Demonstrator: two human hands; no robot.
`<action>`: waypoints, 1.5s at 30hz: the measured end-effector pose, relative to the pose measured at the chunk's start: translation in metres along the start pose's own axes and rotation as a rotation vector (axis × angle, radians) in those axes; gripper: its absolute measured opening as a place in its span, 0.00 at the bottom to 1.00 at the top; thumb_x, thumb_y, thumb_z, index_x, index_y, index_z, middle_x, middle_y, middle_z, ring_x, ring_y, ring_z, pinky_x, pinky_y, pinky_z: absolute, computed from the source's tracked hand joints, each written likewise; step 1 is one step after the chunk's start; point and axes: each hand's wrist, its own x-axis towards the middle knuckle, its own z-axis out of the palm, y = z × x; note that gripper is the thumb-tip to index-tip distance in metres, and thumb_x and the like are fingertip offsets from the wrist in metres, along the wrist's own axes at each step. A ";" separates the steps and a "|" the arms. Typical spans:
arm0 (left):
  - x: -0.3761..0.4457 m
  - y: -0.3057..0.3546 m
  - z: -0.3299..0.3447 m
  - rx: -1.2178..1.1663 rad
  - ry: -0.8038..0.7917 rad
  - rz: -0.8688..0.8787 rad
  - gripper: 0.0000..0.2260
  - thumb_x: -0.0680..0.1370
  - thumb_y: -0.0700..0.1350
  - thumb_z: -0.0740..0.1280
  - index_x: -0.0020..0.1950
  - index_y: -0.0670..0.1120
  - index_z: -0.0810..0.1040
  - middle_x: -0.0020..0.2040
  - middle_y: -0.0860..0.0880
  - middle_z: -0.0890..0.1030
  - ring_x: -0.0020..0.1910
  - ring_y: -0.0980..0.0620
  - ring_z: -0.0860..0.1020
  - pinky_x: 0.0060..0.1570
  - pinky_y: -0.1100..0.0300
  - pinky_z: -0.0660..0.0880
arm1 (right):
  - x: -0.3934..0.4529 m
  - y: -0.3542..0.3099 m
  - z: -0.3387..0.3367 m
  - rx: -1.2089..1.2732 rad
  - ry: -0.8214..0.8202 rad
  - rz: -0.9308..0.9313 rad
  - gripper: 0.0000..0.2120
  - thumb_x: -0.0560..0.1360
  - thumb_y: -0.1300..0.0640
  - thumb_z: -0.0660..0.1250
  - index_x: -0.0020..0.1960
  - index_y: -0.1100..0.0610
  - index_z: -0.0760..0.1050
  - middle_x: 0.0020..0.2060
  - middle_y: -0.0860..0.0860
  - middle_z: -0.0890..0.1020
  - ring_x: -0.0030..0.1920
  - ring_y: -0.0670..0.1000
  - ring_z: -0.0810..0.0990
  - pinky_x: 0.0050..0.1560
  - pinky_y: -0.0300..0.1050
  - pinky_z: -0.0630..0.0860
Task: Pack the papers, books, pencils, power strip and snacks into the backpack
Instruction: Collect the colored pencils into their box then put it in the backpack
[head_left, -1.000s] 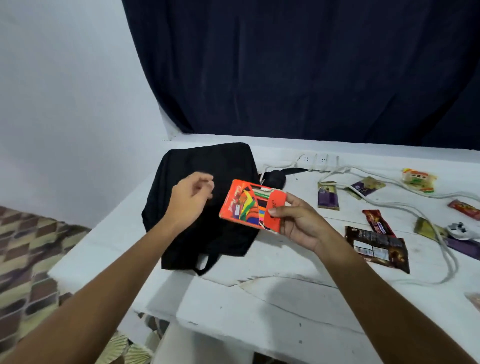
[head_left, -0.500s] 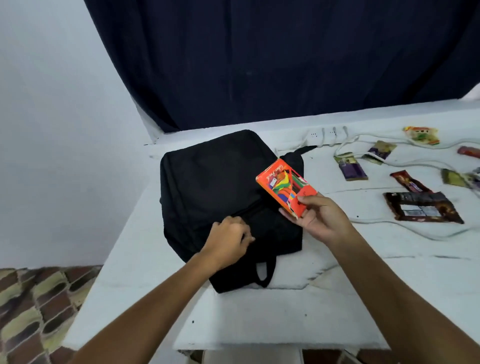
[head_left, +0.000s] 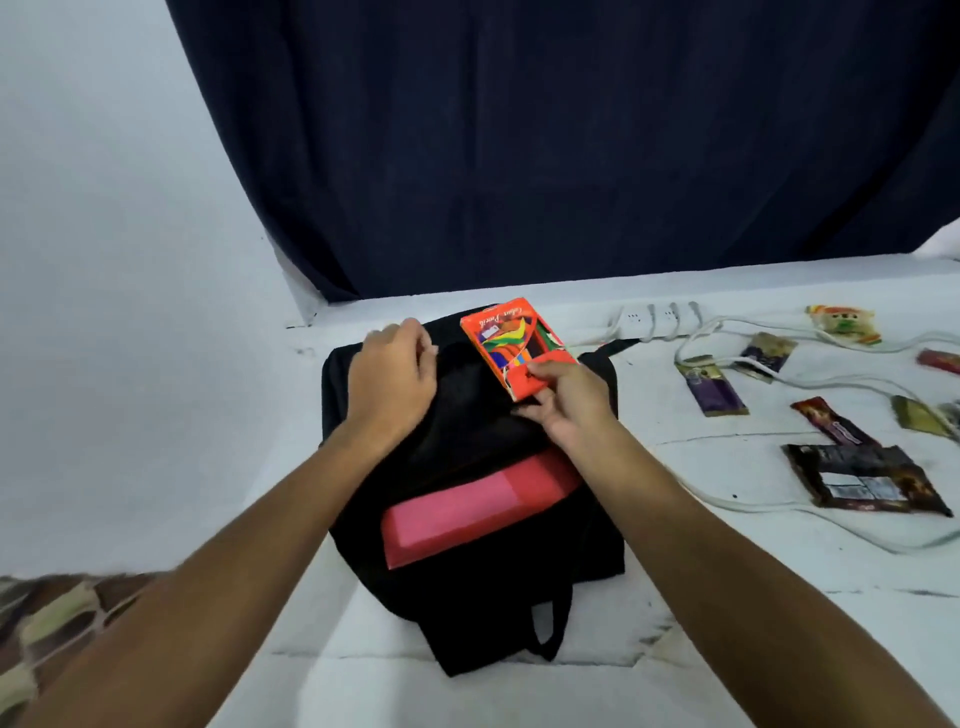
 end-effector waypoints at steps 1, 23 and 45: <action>-0.012 0.005 -0.003 0.034 0.160 0.128 0.05 0.76 0.42 0.65 0.41 0.43 0.75 0.40 0.46 0.78 0.42 0.43 0.74 0.41 0.51 0.69 | 0.008 -0.001 0.008 -0.044 0.015 0.016 0.19 0.72 0.74 0.63 0.61 0.61 0.71 0.46 0.58 0.82 0.43 0.58 0.83 0.58 0.72 0.68; 0.043 -0.032 0.045 0.218 -0.531 0.165 0.26 0.67 0.71 0.66 0.44 0.48 0.75 0.42 0.46 0.81 0.46 0.41 0.80 0.43 0.53 0.74 | -0.011 -0.056 -0.038 -0.251 -0.371 0.101 0.22 0.66 0.71 0.66 0.60 0.66 0.75 0.48 0.62 0.84 0.41 0.55 0.86 0.41 0.48 0.83; 0.168 0.001 -0.022 0.050 -0.408 0.229 0.28 0.69 0.72 0.63 0.35 0.46 0.76 0.34 0.48 0.78 0.36 0.48 0.77 0.34 0.55 0.70 | 0.054 0.036 0.087 -0.255 0.135 -0.044 0.21 0.69 0.74 0.69 0.48 0.51 0.67 0.46 0.57 0.77 0.41 0.57 0.82 0.38 0.54 0.83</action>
